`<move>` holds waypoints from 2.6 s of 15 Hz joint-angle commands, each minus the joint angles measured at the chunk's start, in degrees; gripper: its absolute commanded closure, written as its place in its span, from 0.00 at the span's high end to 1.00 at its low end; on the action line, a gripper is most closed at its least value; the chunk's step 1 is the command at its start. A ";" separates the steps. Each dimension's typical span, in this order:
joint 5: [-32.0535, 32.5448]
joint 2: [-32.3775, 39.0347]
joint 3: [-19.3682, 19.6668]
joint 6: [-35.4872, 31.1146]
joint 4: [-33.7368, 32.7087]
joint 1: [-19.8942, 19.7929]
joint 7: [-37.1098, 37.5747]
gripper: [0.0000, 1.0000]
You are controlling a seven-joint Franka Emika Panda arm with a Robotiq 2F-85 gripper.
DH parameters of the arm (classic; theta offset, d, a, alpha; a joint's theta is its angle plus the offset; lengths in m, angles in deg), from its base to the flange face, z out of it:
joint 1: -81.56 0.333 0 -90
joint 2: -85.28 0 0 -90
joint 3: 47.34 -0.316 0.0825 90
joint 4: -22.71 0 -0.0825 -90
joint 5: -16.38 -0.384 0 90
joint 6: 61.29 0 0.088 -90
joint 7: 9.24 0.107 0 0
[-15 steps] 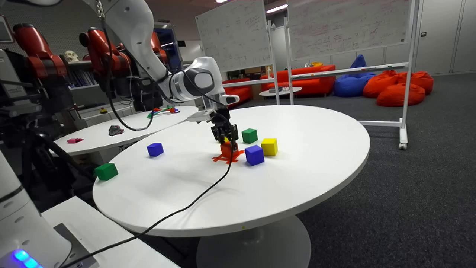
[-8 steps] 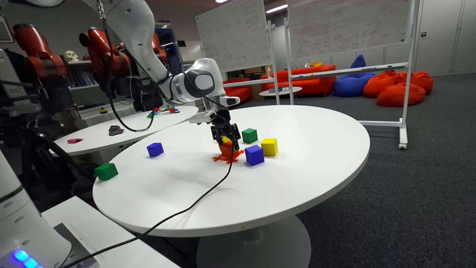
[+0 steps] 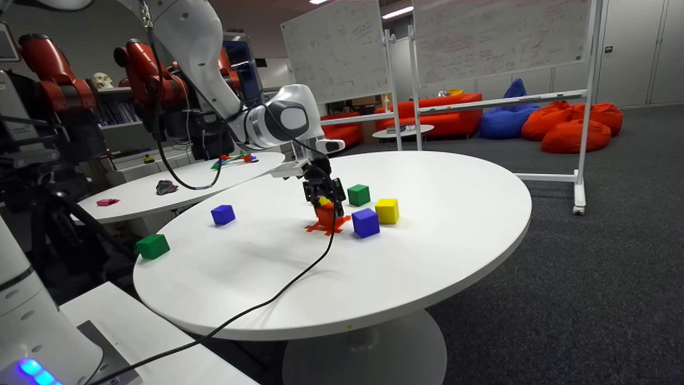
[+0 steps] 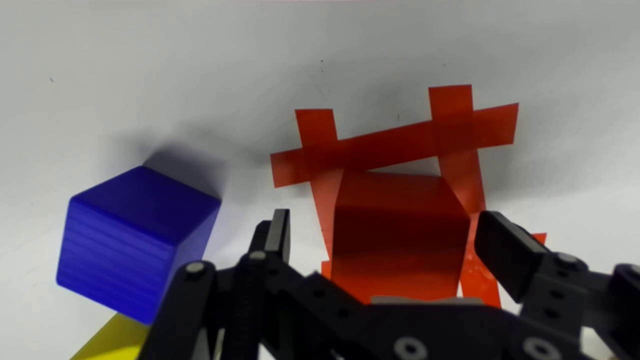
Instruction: Unstack all the toy blocks then put the orange block in the marked zone
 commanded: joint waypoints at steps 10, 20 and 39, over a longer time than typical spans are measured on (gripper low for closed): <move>-0.07 0.03 0.02 0.15 -0.13 0.01 -0.09 1.00; -0.07 0.03 0.02 0.15 -0.13 0.01 -0.09 1.00; 9.37 -4.26 7.25 -12.35 9.71 8.33 9.14 1.00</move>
